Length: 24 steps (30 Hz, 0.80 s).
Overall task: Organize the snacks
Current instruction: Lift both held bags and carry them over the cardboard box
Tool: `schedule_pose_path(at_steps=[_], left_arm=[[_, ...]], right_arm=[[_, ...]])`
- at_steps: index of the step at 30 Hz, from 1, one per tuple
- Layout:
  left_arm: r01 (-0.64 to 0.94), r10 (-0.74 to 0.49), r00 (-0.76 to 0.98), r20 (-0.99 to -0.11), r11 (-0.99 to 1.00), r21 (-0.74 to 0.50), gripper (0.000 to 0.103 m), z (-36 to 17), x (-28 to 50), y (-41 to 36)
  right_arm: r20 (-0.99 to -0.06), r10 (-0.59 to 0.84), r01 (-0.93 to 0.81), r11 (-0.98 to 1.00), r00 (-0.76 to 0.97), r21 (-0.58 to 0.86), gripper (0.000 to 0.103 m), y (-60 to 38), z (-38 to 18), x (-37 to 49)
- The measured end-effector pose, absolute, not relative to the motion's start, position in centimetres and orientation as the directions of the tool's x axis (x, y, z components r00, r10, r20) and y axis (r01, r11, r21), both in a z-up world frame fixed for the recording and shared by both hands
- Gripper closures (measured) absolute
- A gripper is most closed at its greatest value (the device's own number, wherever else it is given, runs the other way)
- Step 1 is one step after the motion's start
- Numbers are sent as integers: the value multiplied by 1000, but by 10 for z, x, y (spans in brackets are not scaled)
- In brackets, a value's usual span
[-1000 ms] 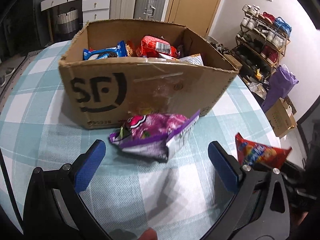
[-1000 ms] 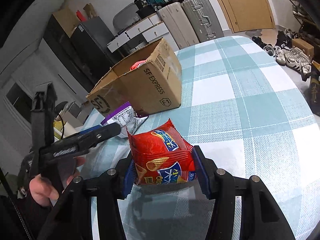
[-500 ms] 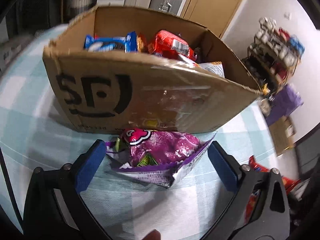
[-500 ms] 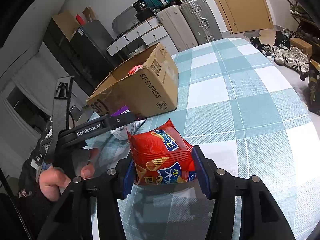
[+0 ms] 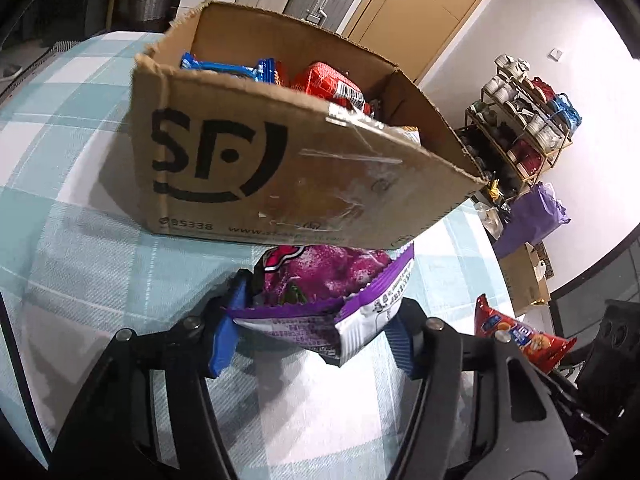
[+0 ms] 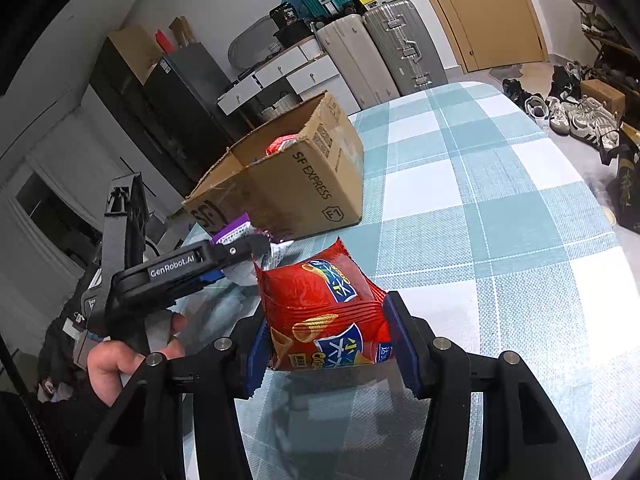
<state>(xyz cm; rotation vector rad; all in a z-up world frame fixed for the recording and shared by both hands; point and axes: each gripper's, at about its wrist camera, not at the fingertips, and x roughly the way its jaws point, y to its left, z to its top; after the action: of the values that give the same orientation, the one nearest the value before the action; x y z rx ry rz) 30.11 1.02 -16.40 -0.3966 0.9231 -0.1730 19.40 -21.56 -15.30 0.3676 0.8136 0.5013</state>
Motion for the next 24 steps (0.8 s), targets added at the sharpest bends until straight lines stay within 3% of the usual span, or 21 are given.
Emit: schedule_pose_path(at_steps=[24], left_arm=[[-19,-278,653,-705,924,-382,44,-123,261,51]], right_arm=[[-563,552,-350,831,615,432,49,-185,-101,161]])
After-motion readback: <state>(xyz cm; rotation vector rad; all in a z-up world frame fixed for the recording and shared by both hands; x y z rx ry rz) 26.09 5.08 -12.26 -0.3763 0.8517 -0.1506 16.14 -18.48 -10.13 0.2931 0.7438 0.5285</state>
